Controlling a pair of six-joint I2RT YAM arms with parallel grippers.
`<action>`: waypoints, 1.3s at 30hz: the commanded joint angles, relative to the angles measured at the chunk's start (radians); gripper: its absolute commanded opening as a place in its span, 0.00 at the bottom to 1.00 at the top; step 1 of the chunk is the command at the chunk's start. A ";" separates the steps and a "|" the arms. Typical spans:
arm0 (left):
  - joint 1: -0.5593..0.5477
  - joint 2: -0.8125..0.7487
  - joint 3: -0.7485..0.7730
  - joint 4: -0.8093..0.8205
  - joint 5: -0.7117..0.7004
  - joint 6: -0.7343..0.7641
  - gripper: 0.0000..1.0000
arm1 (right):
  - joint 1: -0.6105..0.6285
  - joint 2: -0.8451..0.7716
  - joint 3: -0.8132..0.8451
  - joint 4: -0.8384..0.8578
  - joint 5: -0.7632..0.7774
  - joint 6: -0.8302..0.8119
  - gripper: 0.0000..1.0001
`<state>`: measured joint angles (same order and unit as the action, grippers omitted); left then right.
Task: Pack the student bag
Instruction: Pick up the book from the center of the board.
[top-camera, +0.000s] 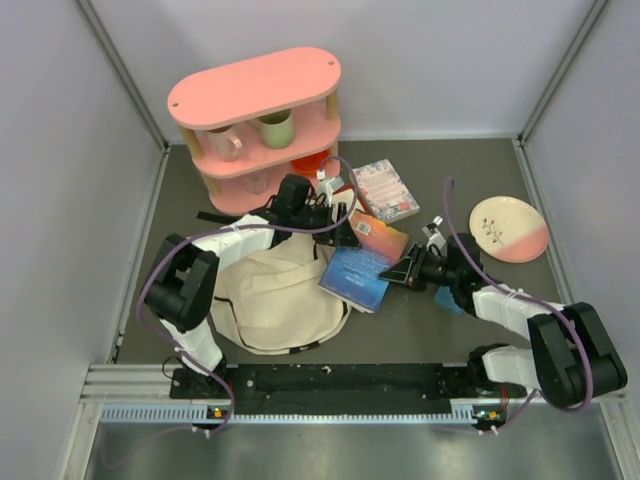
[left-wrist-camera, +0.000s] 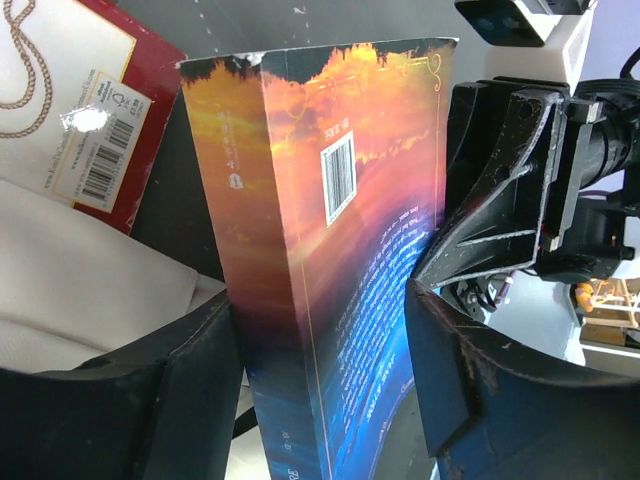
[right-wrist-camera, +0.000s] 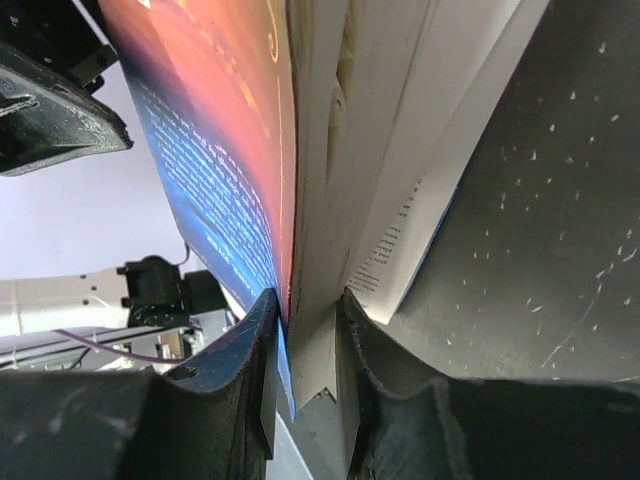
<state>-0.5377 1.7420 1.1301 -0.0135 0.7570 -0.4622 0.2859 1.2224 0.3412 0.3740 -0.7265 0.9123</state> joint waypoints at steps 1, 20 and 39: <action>-0.033 -0.068 -0.006 0.043 0.048 0.025 0.63 | 0.025 0.022 0.041 0.080 0.047 -0.032 0.22; -0.010 -0.223 -0.058 -0.088 -0.401 -0.044 0.00 | 0.025 -0.182 0.044 -0.236 0.285 -0.027 0.77; 0.012 -0.440 -0.216 0.469 -0.544 -0.573 0.00 | 0.278 -0.338 -0.120 0.179 0.352 0.493 0.87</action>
<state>-0.5255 1.3956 0.9157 0.1238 0.2241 -0.9104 0.5011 0.8349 0.2344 0.3317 -0.4488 1.2716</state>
